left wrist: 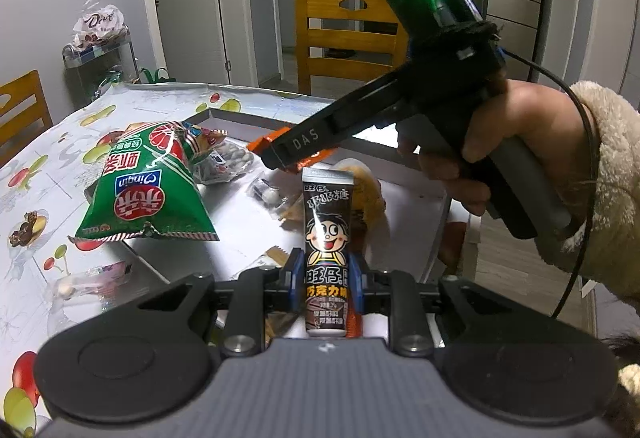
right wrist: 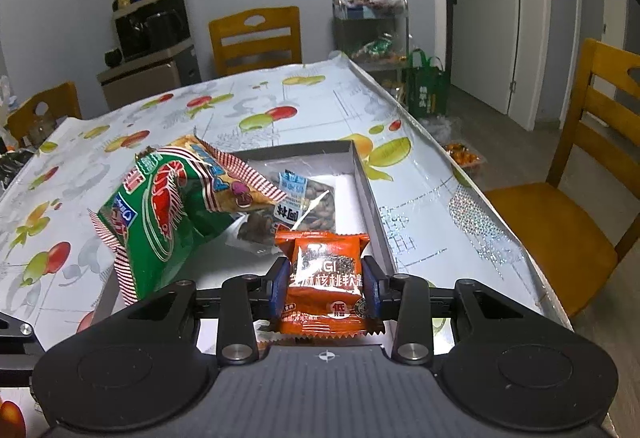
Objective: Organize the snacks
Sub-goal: 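Open the right tool to drop the orange packet while the left tool releases the tube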
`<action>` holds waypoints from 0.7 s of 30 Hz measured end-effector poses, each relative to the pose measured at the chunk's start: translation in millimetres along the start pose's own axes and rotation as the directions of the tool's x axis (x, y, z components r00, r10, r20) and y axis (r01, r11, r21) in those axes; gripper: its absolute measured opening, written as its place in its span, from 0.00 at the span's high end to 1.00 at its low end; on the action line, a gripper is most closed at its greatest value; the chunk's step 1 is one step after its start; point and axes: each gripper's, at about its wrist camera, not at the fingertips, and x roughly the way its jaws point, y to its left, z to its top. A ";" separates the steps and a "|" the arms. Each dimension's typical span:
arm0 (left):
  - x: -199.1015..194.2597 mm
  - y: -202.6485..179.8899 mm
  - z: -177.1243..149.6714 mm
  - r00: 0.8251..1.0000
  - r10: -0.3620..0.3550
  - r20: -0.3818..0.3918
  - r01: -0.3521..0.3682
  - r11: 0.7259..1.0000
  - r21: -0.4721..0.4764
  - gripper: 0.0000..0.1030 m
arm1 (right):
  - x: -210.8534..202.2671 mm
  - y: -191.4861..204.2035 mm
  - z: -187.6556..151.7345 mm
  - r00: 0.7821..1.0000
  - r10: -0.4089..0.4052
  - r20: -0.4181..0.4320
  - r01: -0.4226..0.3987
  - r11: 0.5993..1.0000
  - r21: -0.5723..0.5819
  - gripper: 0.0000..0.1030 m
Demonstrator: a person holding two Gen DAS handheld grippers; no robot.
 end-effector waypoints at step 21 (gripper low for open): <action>-13.1 7.1 2.3 0.998 0.027 0.052 -0.025 0.999 -0.042 0.74 | -10.6 3.7 3.6 0.999 -0.015 0.038 0.015 1.000 0.000 0.37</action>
